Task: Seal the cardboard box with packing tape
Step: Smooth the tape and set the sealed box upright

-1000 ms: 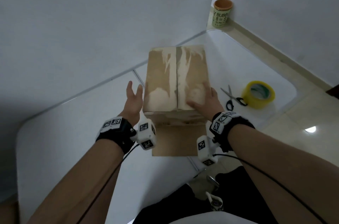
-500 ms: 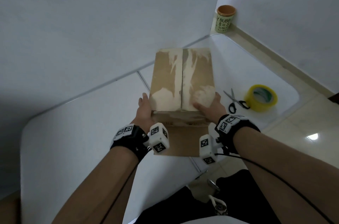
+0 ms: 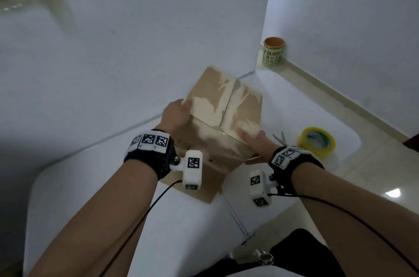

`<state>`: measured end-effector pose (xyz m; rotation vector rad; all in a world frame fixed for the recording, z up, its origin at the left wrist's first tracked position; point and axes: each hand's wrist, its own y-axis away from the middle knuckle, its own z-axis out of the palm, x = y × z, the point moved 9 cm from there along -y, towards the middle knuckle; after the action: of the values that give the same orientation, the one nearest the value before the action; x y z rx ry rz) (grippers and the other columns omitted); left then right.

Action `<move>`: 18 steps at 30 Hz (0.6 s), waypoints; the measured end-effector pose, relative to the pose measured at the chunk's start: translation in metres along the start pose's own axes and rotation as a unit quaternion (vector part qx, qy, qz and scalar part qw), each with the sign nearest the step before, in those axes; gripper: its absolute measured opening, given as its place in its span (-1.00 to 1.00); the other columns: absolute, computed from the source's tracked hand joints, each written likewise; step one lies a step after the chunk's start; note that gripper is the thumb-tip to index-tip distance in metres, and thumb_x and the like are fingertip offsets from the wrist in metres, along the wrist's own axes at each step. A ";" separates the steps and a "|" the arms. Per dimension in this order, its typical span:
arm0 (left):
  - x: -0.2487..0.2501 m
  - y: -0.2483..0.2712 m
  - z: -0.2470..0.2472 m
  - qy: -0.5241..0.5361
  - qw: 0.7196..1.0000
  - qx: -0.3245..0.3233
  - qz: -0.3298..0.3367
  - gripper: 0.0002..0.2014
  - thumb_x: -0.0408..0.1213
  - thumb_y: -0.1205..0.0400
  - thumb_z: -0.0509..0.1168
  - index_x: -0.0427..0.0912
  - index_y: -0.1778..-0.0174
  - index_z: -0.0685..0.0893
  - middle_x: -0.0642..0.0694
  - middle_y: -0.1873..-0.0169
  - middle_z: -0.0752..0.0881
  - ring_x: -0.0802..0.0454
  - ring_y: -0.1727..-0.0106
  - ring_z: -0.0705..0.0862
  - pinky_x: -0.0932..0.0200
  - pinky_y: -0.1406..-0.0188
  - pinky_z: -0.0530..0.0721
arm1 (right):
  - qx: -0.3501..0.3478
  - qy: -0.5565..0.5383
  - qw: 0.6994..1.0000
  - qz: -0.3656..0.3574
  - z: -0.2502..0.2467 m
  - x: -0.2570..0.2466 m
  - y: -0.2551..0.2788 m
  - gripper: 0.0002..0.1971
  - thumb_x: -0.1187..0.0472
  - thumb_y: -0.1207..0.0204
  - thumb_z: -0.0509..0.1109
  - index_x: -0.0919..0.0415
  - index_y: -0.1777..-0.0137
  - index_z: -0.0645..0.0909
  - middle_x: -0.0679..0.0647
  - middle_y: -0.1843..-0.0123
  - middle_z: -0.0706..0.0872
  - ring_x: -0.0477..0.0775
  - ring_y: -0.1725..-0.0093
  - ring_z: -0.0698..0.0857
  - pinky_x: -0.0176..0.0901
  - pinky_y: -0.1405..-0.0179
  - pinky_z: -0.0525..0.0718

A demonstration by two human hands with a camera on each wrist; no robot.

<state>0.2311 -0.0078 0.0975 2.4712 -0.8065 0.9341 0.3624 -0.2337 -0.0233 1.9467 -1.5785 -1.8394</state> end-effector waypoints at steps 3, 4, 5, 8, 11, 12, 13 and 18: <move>0.024 -0.010 -0.015 -0.077 0.997 0.025 0.007 -0.53 -0.06 -0.77 -0.03 -0.33 -0.26 0.63 -0.33 -0.26 0.65 -0.27 -0.30 0.58 0.07 -0.20 0.46 | -0.045 0.034 0.998 0.020 -0.001 -0.013 0.023 0.08 -0.61 -0.04 0.34 0.19 -0.40 0.42 0.17 -0.22 0.69 0.19 -0.03 0.80 0.19 -0.05 0.77; 0.034 -0.010 -0.018 -0.099 0.994 0.026 0.024 -0.54 -0.06 -0.77 -0.03 -0.32 -0.25 0.63 -0.33 -0.25 0.66 -0.27 -0.29 0.59 0.06 -0.20 0.47 | -0.074 0.061 0.995 0.029 0.003 -0.012 0.028 0.02 -0.61 -0.10 0.29 0.18 -0.38 0.48 0.12 -0.17 0.73 0.15 -0.02 0.81 0.17 -0.12 0.75; 0.045 -0.010 -0.018 -0.122 0.991 0.017 0.048 -0.54 -0.06 -0.77 -0.03 -0.32 -0.26 0.62 -0.33 -0.25 0.66 -0.28 -0.29 0.59 0.03 -0.22 0.48 | -0.095 0.100 0.990 0.040 0.005 -0.009 0.029 0.01 -0.62 -0.16 0.22 0.17 -0.40 0.49 0.07 -0.15 0.74 0.11 -0.03 0.80 0.12 -0.18 0.73; 0.084 -0.001 -0.003 -0.201 0.967 -0.018 0.155 -0.59 -0.12 -0.79 -0.01 -0.32 -0.33 0.58 -0.35 -0.26 0.65 -0.30 -0.29 0.59 0.00 -0.20 0.48 | -0.127 0.201 0.970 0.050 0.018 -0.005 0.034 0.02 -0.58 -0.29 0.17 0.13 -0.59 0.28 0.07 -0.36 0.61 0.07 -0.13 0.72 0.06 -0.19 0.71; 0.087 0.018 0.055 -0.263 0.925 -0.135 0.238 -0.69 -0.18 -0.78 0.05 -0.28 -0.23 0.60 -0.27 -0.17 0.66 -0.25 -0.20 0.63 -0.01 -0.13 0.52 | -0.120 0.217 0.969 -0.002 0.026 -0.026 0.036 -0.20 -0.35 -0.53 0.18 0.10 -0.65 0.17 0.12 -0.58 0.37 0.21 -0.41 0.52 0.10 -0.34 0.63; 0.074 0.023 0.073 -0.295 0.908 -0.177 0.240 -0.69 -0.18 -0.77 0.06 -0.26 -0.27 0.58 -0.25 -0.23 0.62 -0.24 -0.25 0.61 -0.04 -0.17 0.54 | -0.100 0.216 0.971 -0.027 0.022 -0.037 0.034 -0.31 -0.21 -0.62 0.18 0.16 -0.64 0.20 0.13 -0.59 0.35 0.22 -0.48 0.46 0.06 -0.40 0.57; 0.057 0.027 0.085 -0.320 0.895 -0.205 0.236 -0.65 -0.14 -0.77 0.05 -0.24 -0.38 0.52 -0.22 -0.37 0.54 -0.21 -0.38 0.54 -0.10 -0.28 0.50 | -0.072 0.208 0.974 -0.045 0.014 -0.046 0.031 -0.41 -0.05 -0.67 0.20 0.21 -0.61 0.25 0.14 -0.58 0.37 0.21 -0.51 0.43 0.02 -0.42 0.54; 0.029 0.026 0.088 -0.325 0.893 -0.219 0.222 -0.41 0.05 -0.77 0.01 0.00 -0.70 0.01 0.05 -0.70 -0.04 0.05 -0.70 -0.03 -0.29 -0.60 0.06 | 0.060 0.236 0.965 -0.098 -0.027 -0.071 0.018 -0.50 0.17 -0.70 0.17 0.30 -0.60 0.26 0.29 -0.55 0.41 0.31 -0.48 0.46 0.08 -0.46 0.47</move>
<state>0.2742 -0.0850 0.0584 2.2075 -1.6415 -0.0276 0.3870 -0.2115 0.0475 2.4331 -1.4109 -1.2079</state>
